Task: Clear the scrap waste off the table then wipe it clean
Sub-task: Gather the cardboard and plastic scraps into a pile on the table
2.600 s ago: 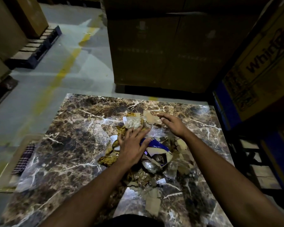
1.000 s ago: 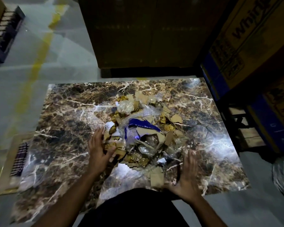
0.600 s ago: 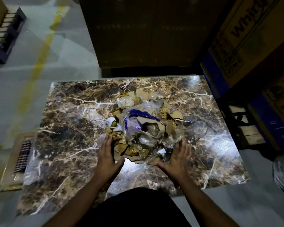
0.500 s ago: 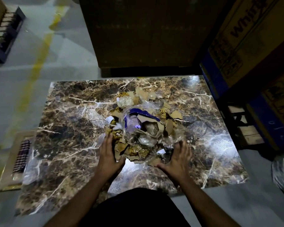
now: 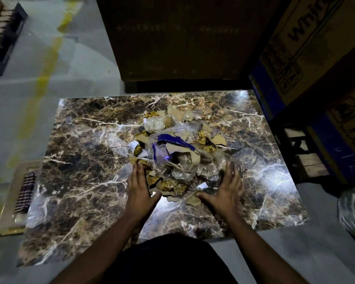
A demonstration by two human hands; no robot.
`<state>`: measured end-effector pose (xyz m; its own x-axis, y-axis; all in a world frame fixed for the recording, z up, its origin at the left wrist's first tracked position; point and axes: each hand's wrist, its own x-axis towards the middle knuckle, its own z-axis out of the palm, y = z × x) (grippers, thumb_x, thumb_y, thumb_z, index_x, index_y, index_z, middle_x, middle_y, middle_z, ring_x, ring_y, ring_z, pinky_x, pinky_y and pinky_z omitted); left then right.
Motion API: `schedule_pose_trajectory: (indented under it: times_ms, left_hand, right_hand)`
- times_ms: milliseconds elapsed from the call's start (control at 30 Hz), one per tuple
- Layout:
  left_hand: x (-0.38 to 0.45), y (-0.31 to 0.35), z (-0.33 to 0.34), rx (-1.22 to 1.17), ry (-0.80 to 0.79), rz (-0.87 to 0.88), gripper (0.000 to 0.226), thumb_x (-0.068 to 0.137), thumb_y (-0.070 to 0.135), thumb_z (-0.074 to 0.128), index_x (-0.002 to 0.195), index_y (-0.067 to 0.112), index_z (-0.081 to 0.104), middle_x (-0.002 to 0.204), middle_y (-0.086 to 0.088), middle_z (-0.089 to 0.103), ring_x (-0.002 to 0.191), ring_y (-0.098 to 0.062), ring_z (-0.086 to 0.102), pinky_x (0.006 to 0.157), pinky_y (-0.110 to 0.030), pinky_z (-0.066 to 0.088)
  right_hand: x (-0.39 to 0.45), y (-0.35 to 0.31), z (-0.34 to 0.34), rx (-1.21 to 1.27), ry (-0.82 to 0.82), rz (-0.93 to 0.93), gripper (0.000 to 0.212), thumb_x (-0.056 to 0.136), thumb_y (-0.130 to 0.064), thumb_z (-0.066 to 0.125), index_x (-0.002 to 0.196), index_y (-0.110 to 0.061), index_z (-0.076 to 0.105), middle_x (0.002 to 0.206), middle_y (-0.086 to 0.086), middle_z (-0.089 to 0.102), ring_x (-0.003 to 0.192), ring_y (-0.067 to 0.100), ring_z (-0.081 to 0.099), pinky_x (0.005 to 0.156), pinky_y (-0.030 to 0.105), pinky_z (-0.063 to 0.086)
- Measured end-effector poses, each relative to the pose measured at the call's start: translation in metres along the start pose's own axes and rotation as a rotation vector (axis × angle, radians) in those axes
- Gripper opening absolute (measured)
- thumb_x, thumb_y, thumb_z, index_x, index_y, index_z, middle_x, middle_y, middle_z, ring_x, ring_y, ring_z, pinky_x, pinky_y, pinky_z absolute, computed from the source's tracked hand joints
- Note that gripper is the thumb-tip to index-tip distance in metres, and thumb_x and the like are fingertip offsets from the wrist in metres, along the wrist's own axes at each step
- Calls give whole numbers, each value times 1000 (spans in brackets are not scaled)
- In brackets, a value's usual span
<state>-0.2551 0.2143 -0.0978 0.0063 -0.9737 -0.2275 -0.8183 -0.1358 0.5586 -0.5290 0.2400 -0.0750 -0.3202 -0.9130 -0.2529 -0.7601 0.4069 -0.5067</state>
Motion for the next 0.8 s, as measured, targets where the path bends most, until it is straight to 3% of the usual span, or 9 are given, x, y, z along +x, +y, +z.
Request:
schedule_pose_trajectory:
  times_ms: [133, 200, 333, 467, 533, 633, 700, 800]
  left_hand:
    - [13, 5, -2, 16, -8, -10, 106, 84, 43, 72, 161, 15, 4, 169, -8, 3, 153, -35, 9, 122, -53, 19]
    - [18, 5, -5, 14, -34, 6, 110, 81, 45, 74, 160, 18, 3, 169, -6, -2, 153, -35, 8, 121, -55, 21]
    - [14, -1, -15, -46, -71, 47, 129, 68, 51, 84, 158, 37, -7, 165, 12, -23, 154, -32, 3, 118, -60, 25]
    - [3, -13, -27, -150, -104, 76, 155, 42, 69, 92, 154, 52, -15, 162, 18, -29, 154, -27, -8, 115, -63, 13]
    - [2, -20, -34, -219, -38, 138, 155, 36, 84, 83, 155, 50, -11, 167, 13, -18, 155, -27, -5, 117, -65, 10]
    - [16, -22, -49, -318, 123, 226, 132, 58, 95, 59, 159, 35, 0, 168, -2, 0, 153, -30, 11, 117, -66, 19]
    - [37, -15, -64, -378, 235, 240, 111, 75, 91, 43, 158, 25, 12, 167, -7, 6, 152, -25, 12, 118, -57, 21]
    - [81, 3, -91, -342, 284, 222, 96, 81, 88, 35, 156, 28, 25, 166, -4, 11, 150, -22, 13, 114, -50, 18]
  right_hand:
    - [20, -16, 1, -55, -80, 4, 156, 49, -91, 69, 141, -38, -46, 166, 9, -25, 154, 36, -11, 122, 64, -4]
    - [24, -15, 3, -90, -112, 2, 159, 45, -99, 58, 147, -25, -39, 164, 6, -31, 154, 36, -13, 122, 65, -1]
    - [20, -8, -3, 16, -126, -33, 162, 37, -93, 70, 143, -43, -43, 165, 0, -27, 153, 32, -11, 116, 59, -12]
    - [10, 10, -16, 113, -127, -163, 157, 44, -80, 86, 150, -50, -27, 162, -17, -28, 149, 20, -8, 111, 60, -6]
    - [5, 15, -24, 272, -101, -180, 140, 51, -88, 73, 153, -53, -16, 164, -20, -20, 146, 14, -3, 111, 63, 3]
    - [14, 10, -40, 489, 13, -159, 105, 68, -98, 39, 156, -53, 5, 169, -8, -1, 145, 11, 14, 114, 64, 17]
    - [34, 3, -53, 531, 80, -171, 94, 78, -93, 32, 157, -44, 22, 167, -3, 17, 136, 0, 27, 109, 48, 27]
    - [76, -18, -69, 541, 110, -191, 58, 97, -63, 39, 149, -39, 43, 157, 0, 41, 132, 7, 44, 108, 45, 41]
